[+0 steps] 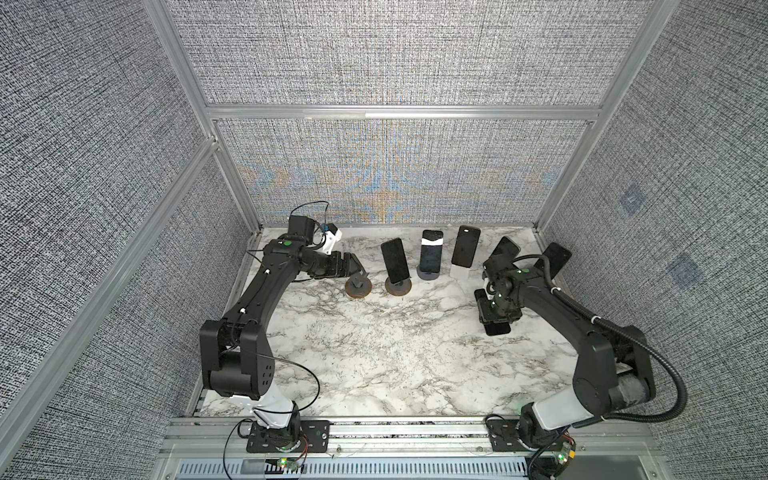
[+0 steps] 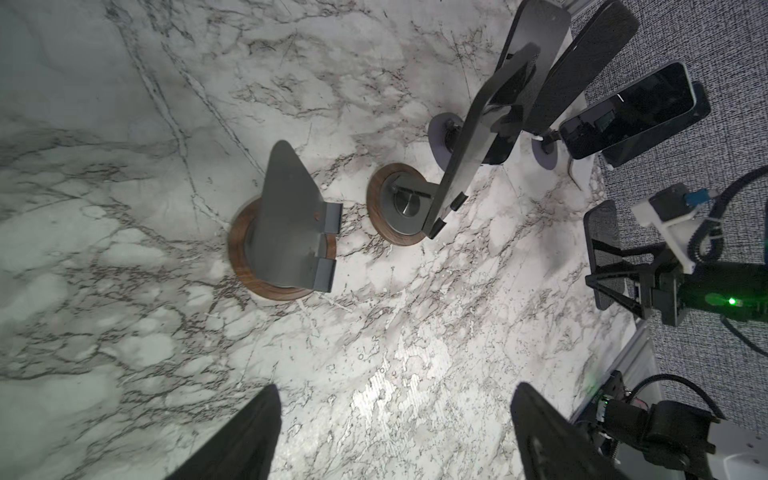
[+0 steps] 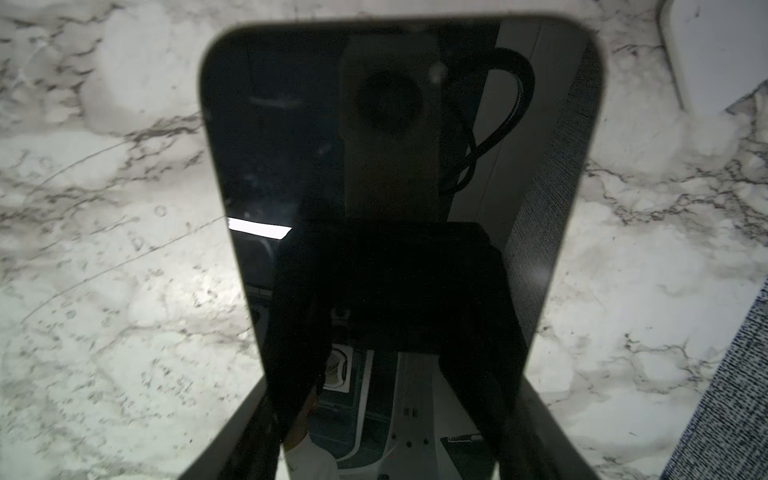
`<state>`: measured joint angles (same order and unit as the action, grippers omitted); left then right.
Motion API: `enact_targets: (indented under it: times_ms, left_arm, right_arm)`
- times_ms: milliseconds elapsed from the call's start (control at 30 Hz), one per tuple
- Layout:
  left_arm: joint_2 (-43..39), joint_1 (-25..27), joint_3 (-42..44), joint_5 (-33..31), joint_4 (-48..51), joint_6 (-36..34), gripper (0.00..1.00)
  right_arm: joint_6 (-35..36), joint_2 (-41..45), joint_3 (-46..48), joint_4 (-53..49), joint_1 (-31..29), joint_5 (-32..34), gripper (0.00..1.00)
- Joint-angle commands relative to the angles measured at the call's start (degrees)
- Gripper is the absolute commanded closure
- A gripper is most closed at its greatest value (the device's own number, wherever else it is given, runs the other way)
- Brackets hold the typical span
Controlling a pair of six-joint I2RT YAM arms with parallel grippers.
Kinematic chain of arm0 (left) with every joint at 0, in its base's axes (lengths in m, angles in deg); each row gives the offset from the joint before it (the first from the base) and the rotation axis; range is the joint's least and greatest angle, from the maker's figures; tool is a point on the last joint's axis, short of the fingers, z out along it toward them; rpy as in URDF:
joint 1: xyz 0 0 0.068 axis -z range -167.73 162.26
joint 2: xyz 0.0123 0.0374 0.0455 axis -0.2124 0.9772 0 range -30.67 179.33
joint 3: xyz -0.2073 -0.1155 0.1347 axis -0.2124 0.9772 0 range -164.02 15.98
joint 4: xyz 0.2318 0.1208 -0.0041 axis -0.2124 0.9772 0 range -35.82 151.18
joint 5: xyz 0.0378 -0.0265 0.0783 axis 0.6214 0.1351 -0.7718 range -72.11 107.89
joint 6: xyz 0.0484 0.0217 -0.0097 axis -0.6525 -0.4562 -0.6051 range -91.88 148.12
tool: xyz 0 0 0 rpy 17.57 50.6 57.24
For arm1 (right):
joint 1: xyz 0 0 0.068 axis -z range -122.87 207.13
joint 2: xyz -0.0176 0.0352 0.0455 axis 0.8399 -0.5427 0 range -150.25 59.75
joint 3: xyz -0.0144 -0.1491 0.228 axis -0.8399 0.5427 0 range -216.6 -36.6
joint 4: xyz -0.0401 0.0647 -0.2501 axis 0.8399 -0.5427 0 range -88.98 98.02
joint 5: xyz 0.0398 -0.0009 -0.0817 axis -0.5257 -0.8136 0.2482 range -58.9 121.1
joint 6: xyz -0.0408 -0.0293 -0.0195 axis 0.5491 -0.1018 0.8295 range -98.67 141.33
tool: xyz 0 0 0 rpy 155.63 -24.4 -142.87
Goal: Remove the phone from the phone stand
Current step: 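Lift the phone off its stand and lay it flat with the right gripper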
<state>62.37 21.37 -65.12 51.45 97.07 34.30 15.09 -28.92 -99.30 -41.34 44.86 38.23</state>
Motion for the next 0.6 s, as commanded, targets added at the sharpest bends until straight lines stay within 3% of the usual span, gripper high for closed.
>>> enact_targets:
  times_ms: [0, 433, 567]
  left_arm:
    - [-1.6, -0.6, 1.4, -1.5, -2.6, -1.3, 0.13]
    - [-1.9, -1.1, 2.1, -3.4, -1.6, -3.1, 0.13]
    - [-1.6, -1.5, 1.8, -3.4, -0.9, -3.5, 0.12]
  right_arm:
    - [1.7, -2.0, 0.8, 5.6, 1.2, -0.5, 1.0]
    - [2.8, -10.5, 2.1, 11.0, 2.4, -2.9, 1.0]
    - [2.2, -11.0, 3.8, 12.2, 2.4, -2.7, 0.93]
